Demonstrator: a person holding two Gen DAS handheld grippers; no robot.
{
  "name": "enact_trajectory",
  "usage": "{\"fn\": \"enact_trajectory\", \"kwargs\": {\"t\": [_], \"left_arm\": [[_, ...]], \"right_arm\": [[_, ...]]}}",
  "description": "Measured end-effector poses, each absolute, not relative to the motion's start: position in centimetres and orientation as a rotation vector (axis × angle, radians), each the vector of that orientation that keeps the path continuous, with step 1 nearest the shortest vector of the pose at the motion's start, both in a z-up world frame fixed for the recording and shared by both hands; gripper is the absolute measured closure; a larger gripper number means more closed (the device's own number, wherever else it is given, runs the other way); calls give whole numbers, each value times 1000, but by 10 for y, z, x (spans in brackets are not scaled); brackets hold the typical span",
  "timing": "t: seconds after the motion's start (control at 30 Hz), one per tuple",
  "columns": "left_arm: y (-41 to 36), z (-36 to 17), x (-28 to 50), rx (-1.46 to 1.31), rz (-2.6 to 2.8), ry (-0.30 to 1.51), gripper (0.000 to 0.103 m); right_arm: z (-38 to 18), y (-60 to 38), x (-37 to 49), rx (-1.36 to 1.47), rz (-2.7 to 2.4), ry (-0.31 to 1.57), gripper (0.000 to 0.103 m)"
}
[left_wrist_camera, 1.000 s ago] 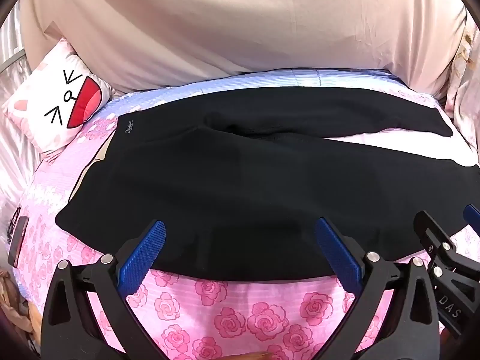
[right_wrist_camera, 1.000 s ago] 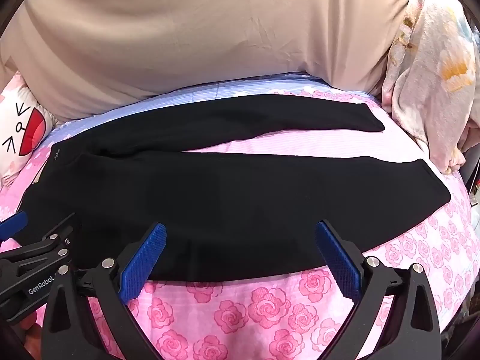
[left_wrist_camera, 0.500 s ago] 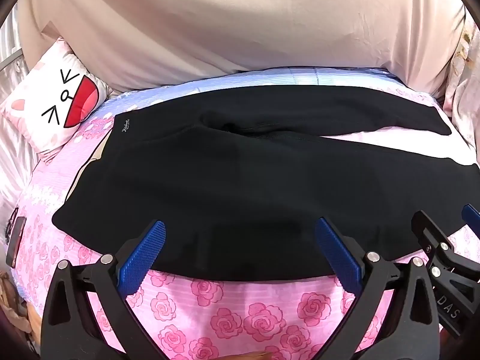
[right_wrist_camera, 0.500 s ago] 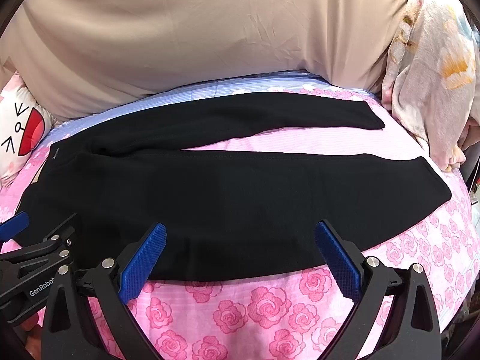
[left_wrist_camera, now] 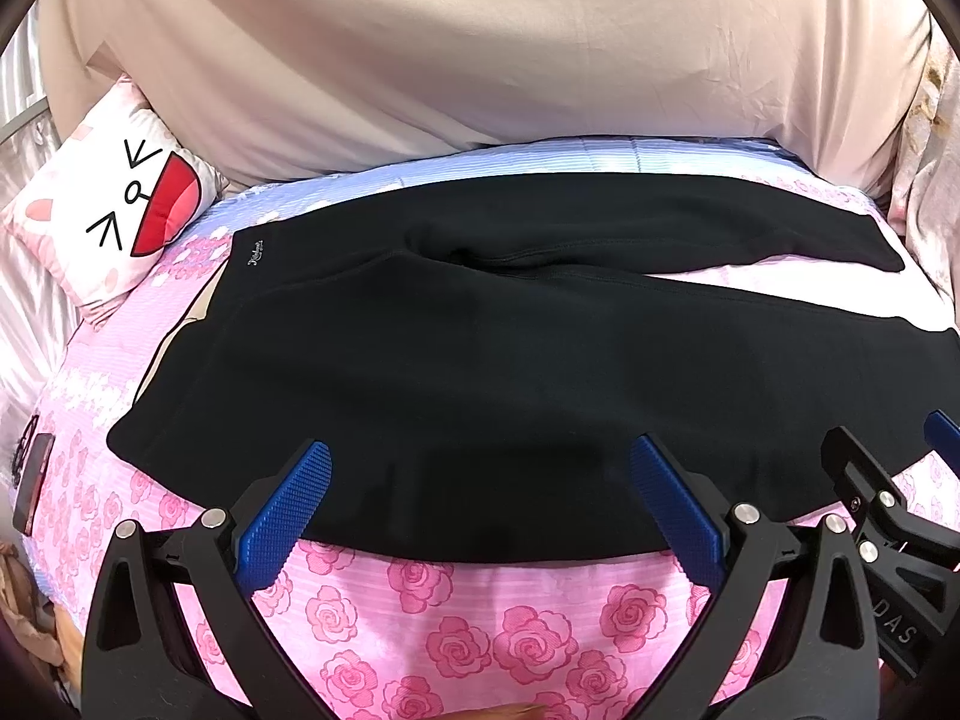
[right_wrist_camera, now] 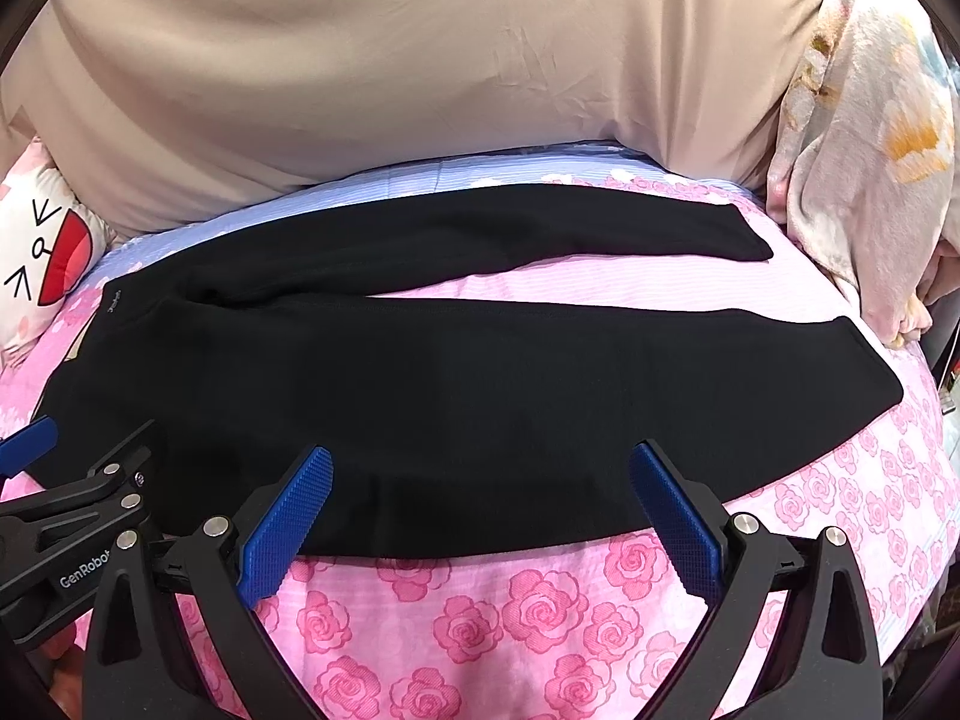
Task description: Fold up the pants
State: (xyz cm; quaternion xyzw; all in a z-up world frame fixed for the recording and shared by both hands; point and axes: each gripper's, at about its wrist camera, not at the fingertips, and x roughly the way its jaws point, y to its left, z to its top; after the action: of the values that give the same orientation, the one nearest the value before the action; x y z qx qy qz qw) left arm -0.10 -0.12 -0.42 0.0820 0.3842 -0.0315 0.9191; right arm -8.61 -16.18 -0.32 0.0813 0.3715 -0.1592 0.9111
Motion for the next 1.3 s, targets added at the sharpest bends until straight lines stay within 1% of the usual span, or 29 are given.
{"fn": "enact_trajectory", "kwargs": {"t": [1.3], "left_arm": [[-1,-2,5,178,-70,799,5]], "right_arm": [[-5,-160,-84,168,-327,769,5]]}}
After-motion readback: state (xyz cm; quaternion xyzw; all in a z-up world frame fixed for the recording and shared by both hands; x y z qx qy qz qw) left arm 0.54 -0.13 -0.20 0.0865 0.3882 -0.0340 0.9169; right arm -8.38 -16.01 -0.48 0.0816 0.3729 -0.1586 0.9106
